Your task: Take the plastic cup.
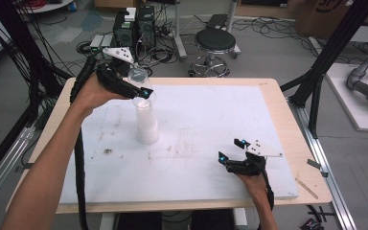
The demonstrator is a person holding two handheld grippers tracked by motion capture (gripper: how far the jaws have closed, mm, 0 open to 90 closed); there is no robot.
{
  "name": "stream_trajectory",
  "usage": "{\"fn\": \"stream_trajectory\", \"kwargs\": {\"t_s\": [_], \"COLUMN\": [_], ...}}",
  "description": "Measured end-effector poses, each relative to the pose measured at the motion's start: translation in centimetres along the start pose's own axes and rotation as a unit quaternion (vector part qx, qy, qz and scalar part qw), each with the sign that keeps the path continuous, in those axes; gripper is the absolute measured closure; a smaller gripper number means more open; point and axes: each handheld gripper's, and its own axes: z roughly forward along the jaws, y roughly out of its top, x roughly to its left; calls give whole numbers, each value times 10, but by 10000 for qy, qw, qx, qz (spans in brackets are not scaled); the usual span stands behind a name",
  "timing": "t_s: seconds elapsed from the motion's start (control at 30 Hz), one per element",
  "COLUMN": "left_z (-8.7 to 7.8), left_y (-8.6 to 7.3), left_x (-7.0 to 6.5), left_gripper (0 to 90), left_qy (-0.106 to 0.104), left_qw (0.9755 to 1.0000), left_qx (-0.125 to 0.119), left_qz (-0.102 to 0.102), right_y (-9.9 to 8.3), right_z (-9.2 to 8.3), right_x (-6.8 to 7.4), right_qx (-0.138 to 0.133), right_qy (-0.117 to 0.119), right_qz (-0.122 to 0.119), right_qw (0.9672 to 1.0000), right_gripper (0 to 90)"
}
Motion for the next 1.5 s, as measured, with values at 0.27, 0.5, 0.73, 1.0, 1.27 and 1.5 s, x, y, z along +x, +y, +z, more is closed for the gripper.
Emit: {"fn": "stream_trajectory", "kwargs": {"t_s": [0.27, 0.5, 0.73, 1.0, 1.27, 1.5], "left_z": [-3, -9, -8, 1, 24, 51], "left_y": [1, -4, -28, -54, -83, -115], "left_x": [-2, -10, -31, -57, -85, -100], "left_gripper": [364, 364, 365, 365, 364, 361], "left_qy": [24, -117, -297, -663, -908, -1124], "left_qw": [10000, 9987, 9949, 9845, 9783, 9752], "left_qx": [-16, -494, -957, -1614, -1863, -1902], "left_qz": [12, -60, -109, -145, -4, 82], "right_y": [0, -1, 0, 0, 0, 0], "right_z": [0, -4, 0, -1, -1, 0], "right_x": [0, 0, -1, -1, 0, 1], "right_qx": [15, -170, -15, -3, -39, 10], "right_qy": [10, -57, -20, -21, -51, -34], "right_qz": [14, 19, 72, 86, 5, 36], "right_qw": [10000, 9998, 10000, 10000, 10000, 10000], "right_gripper": [158, 158, 158, 158, 158, 158]}}
